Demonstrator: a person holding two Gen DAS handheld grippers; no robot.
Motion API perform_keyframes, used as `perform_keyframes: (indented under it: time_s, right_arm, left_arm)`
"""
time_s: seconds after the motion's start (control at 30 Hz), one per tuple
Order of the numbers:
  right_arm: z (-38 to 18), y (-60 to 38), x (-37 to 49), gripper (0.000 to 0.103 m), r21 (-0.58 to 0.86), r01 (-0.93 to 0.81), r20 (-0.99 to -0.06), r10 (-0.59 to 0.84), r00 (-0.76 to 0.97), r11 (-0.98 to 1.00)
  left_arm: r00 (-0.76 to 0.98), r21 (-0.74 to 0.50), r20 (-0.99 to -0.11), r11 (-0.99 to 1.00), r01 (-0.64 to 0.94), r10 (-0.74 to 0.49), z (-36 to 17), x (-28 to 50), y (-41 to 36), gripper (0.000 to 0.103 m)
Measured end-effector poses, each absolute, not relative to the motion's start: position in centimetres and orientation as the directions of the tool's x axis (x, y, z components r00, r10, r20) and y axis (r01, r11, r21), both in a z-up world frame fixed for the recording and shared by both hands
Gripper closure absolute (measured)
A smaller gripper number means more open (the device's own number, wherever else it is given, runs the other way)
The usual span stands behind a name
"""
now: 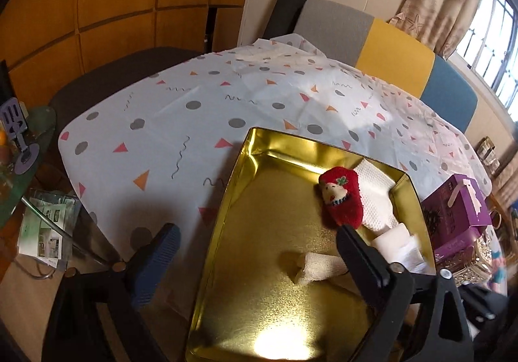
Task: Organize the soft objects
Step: 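Carry the white wipes packet into the gold tray and open the right tool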
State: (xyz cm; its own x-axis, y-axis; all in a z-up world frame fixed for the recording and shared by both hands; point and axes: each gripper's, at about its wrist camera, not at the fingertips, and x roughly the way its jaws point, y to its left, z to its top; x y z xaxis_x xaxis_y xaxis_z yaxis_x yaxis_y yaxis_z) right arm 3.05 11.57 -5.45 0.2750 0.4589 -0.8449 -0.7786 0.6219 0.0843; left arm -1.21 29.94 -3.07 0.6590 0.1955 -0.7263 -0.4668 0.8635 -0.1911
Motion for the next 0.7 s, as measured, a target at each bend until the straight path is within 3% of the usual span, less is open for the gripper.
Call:
perform_keyframes:
  time_s: [0.2,0.37,0.47,0.7]
  right_arm:
    - [-8.4,11.7,4.9,0.044,0.177,-0.739,-0.862,0.465,0.202,0.65]
    - [-7.5,11.0,4.2,0.036,0.216,-0.732,-0.846,0.498,0.189,0.646]
    - [-6.5,10.2,4.0,0.035,0.247,-0.721,-0.828,0.528,0.19,0.647]
    - [-4.7,8.7,2.5,0.036,0.187,-0.748,-0.805,0.536,0.255,0.637]
  left_arm:
    - [0.675,-0.175,-0.708,0.876,-0.45,0.205,-2.9,-1.4,29.1,0.004]
    - [0.693,-0.147,-0.688,0.894,-0.424,0.215,-2.2,-1.2,28.1,0.003]
    - [0.695,-0.144,-0.687,0.897,-0.418,0.213,-2.0,-1.2,27.9,0.002]
    - [0.699,-0.142,-0.682,0.898,-0.416,0.216,-1.6,-1.3,27.7,0.002]
